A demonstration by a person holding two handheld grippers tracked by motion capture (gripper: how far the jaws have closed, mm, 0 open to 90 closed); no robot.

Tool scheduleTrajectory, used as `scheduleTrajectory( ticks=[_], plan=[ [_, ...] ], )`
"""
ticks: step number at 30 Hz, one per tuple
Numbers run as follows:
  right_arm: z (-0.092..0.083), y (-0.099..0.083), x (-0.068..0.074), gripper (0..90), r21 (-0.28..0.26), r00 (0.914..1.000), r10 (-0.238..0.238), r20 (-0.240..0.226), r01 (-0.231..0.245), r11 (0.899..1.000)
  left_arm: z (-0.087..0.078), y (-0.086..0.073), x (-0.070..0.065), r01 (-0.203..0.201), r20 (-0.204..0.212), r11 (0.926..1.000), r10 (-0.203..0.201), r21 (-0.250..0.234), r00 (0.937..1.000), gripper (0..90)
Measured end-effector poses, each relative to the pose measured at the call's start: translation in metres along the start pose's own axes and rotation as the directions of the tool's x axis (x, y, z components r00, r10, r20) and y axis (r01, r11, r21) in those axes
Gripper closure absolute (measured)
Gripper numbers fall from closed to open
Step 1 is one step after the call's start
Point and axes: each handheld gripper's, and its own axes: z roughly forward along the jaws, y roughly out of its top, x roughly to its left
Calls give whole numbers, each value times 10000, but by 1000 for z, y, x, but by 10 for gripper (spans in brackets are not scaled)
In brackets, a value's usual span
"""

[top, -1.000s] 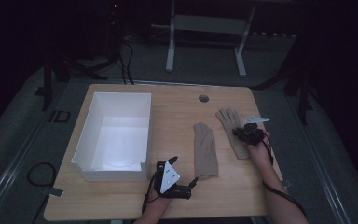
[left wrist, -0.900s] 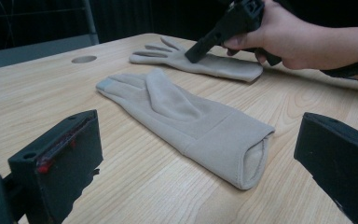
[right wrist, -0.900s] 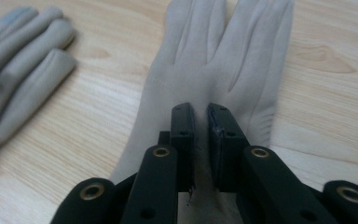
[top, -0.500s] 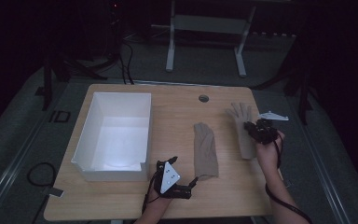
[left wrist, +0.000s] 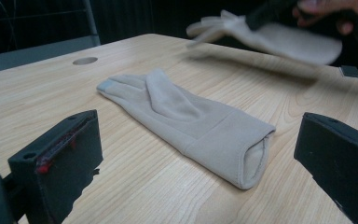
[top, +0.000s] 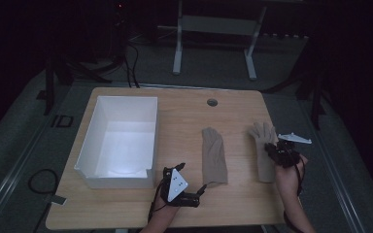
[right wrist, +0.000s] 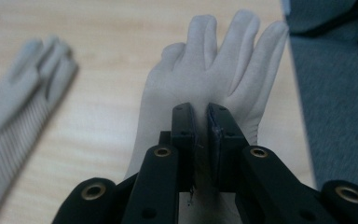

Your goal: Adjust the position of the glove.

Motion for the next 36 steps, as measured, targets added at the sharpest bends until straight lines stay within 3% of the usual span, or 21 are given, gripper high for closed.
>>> scheduleTrajectory(
  ticks=[5, 10, 14, 18, 24, 29, 36],
  plan=[
    [17, -21, 2, 810, 795, 9995, -300, -96, 307, 9964, 0, 0, 0, 12, 9, 10000, -12, -5, 10000, 12],
    [28, -33, 2, 779, 1080, 9991, -399, -143, 412, 9933, 0, 0, 0, 23, 15, 10000, -23, -2, 10000, 12],
    [28, -32, 0, 726, 1050, 9993, -294, -233, 317, 9940, 0, 0, 0, 26, 34, 10000, -26, -12, 10000, 12],
    [19, -24, -5, 694, 493, 9950, -881, -478, 904, 9947, 0, 0, 0, 9, 70, 10000, -9, 1, 10000, 12],
    [9, -18, -19, 609, 3, 9652, -2212, -1395, 2234, 9747, 0, 0, 0, 32, 91, 10000, -32, -28, 10000, 12],
    [10, -27, -26, 613, 163, 9625, -2203, -1586, 2256, 9741, 0, 0, 0, 23, 86, 10000, -23, -45, 10000, 12],
    [17, -42, -24, 634, 77, 9644, -2127, -1569, 2165, 9762, 0, 0, 0, 25, 78, 10000, -25, -24, 10000, 12]
  ],
)
